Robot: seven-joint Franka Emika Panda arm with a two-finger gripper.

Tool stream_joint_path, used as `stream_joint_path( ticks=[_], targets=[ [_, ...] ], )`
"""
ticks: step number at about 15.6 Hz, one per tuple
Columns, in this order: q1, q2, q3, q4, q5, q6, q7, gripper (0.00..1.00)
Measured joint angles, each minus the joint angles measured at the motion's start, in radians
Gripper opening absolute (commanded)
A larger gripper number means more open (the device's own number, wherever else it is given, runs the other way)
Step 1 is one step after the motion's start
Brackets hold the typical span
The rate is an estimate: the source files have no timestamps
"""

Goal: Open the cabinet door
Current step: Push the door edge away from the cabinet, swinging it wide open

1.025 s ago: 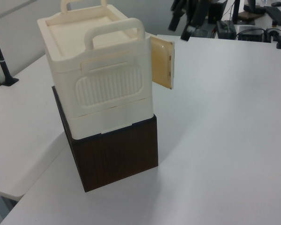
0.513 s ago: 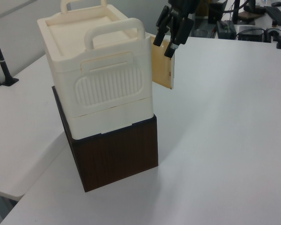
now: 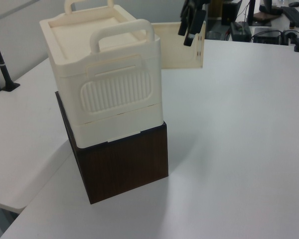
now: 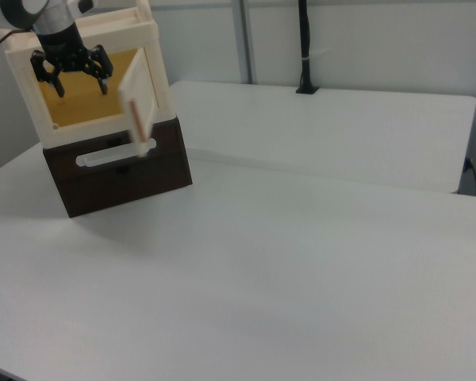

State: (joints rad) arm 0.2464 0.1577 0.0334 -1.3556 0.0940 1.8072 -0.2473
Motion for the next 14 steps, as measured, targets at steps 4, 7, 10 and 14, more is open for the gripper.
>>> stream_joint_path(
  ticks=[4, 7, 10, 14],
  targets=[
    [-0.022, -0.018, -0.002, 0.000, -0.004, -0.084, 0.001, 1.00],
    [-0.035, -0.019, -0.007, -0.007, -0.059, -0.143, 0.004, 1.00],
    [-0.052, -0.016, -0.010, -0.036, -0.130, -0.176, 0.077, 1.00],
    [-0.077, -0.016, -0.011, -0.055, -0.138, -0.181, 0.102, 1.00]
  ],
)
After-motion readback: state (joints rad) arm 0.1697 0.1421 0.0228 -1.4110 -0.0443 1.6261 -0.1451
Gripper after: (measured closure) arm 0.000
